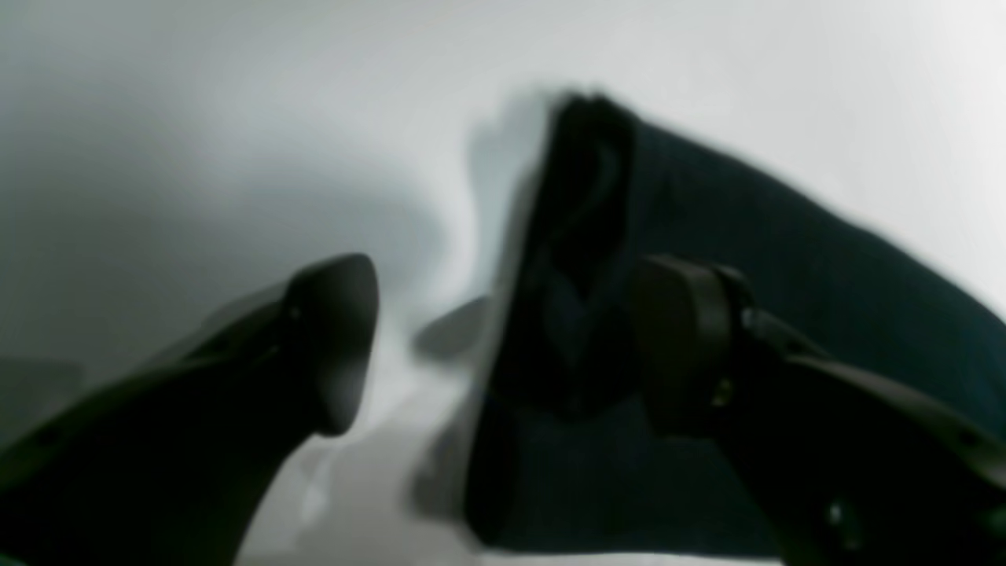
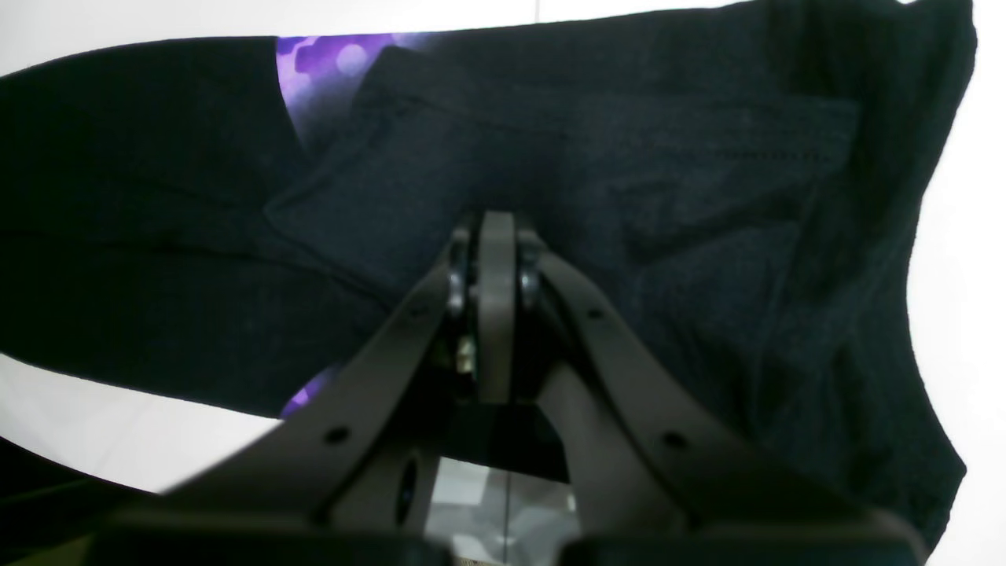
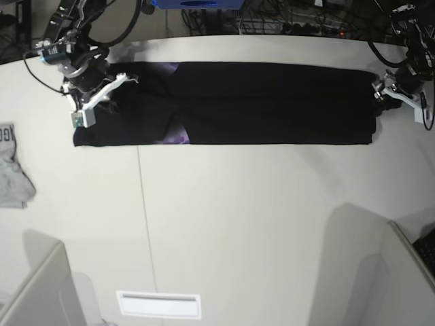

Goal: Fold the T-shirt properly
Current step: 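Release the hem and regrasp the folded strip ends with both grippers, then fold the strip end with the left gripper toward the right gripper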

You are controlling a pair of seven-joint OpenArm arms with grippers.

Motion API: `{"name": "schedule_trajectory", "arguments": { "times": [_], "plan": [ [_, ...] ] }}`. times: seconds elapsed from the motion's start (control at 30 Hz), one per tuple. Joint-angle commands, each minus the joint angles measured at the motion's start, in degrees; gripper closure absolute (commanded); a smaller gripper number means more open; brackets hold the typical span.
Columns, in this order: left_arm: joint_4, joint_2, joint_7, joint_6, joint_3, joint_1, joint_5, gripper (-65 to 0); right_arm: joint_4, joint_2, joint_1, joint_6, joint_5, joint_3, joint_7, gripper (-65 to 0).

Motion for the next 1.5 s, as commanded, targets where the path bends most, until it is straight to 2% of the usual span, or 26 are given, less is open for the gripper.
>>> {"name": "schedule_trajectory", "arguments": {
  "times": [0.0,0.13,0.17,0.2,0.23,0.3,0.37,0.47,0.57,0.77,0.83,1.0,1.2,1.37,1.47],
  "plan": [
    [0.64,-1.27,-0.84,-0.69,0.79,0.01,-1.19,-47.1,0.86,0.05,0.21,0.62,0.70,0.08,1.20,0.0],
    [-1.47,-1.27,-0.93,-0.52,4.66,-0.87,-1.10,-46.7,0.86,-0.04,0.04,0.62,0.70,0.08,1.12,0.0],
    [-2.53,-1.27,-0.93,-0.52,5.45,-1.04,-1.10,-45.4,0.86,-0.04,-0.23,0.62,0.70,0.08,1.12,0.0],
    [-3.85,-1.36,-0.93,-0.52,5.98,-1.30,-1.10,-41.5,0.86,-0.04,-0.40,0.62,0.70,0.08,1.12,0.0],
    [-4.99,-1.45,-0.93,-0.52,6.33,-1.39,-1.10,-35.7,0.86,-0.04,-0.49,0.62,0.70,0.08,1.12,0.0],
    [-6.75,-2.24,-0.93,-0.52,6.42,-1.48,-1.10,-20.2,0.86,-0.04,-0.67,0.62,0.70,0.08,1.12,0.0],
    [-7.80,-2.51,-0.93,-0.52,6.42,-1.57,-1.10,-0.8,0.86,-0.04,-0.67,0.62,0.70,0.08,1.12,0.0],
    [-7.89,-3.03,-1.01,-0.52,6.33,-1.57,-0.92,0.0,0.86,-0.04,-0.67,0.62,0.70,0.08,1.12,0.0],
    [-6.75,-3.38,-1.19,-0.69,5.98,-1.83,4.97,0.0,0.86,-0.21,-0.76,0.62,0.70,0.08,1.12,0.0],
    [5.65,-2.86,-11.56,-0.69,6.33,2.21,19.74,0.0,0.86,-0.30,-0.76,0.71,0.79,0.16,1.12,0.0],
    [8.81,-1.71,-13.06,-0.69,6.42,3.44,23.16,0.0,0.86,-0.30,-0.76,0.71,1.14,0.16,1.12,0.0],
    [19.36,2.86,-13.32,-0.60,6.42,6.96,29.58,0.0,0.77,0.05,-1.20,0.35,10.37,2.10,1.12,0.0],
    [32.20,8.40,-12.88,-0.60,7.30,8.28,31.52,0.0,0.77,0.31,-1.02,0.18,11.25,1.92,1.12,0.0],
    [32.46,10.07,-9.19,-0.52,17.67,8.19,31.52,0.0,0.33,0.40,-1.11,0.18,11.25,2.27,1.12,0.0],
    [32.46,12.79,-9.19,-0.43,22.24,8.10,31.87,0.0,-0.63,1.02,-1.11,0.18,11.25,2.36,1.12,0.0]
  ]
}}
